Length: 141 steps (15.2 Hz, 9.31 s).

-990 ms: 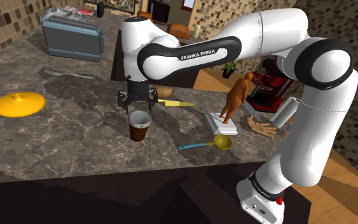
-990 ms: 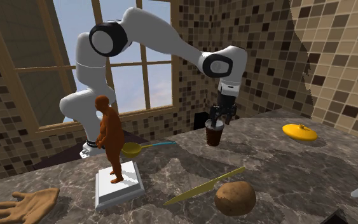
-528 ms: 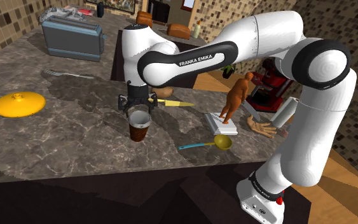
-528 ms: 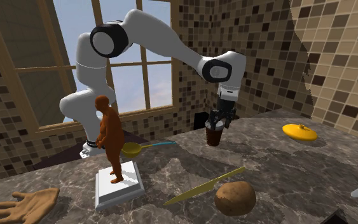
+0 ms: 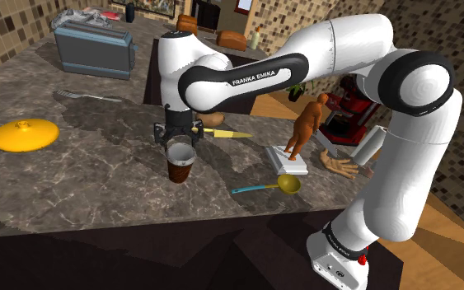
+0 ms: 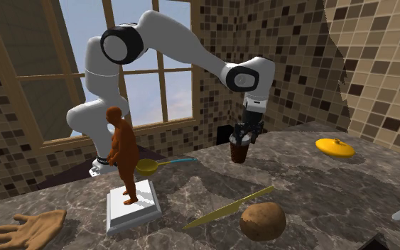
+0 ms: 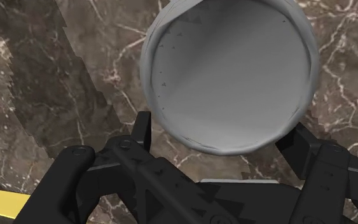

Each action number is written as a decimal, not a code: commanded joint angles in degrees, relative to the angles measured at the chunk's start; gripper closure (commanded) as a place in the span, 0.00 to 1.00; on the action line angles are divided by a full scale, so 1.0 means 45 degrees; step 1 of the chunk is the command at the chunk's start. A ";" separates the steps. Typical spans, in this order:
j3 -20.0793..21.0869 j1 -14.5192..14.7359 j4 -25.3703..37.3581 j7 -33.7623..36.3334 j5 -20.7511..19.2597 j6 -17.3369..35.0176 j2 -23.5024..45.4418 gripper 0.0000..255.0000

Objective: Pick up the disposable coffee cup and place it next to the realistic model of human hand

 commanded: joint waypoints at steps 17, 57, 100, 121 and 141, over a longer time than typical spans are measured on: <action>0.0165 -0.0052 0.1177 -0.0338 0.0413 -0.1776 -0.0661 1.00; -0.1629 -0.2834 -0.1032 -0.5502 0.2284 -0.4067 -0.6023 1.00; -0.8664 -0.7454 -0.2047 -1.6693 0.1097 -0.1498 -0.5660 1.00; -0.8766 -0.7530 -0.4717 -1.6414 0.1085 0.2018 -0.4791 1.00; -0.8790 -0.7558 -0.5275 -1.6362 0.1120 0.3049 -0.4308 0.00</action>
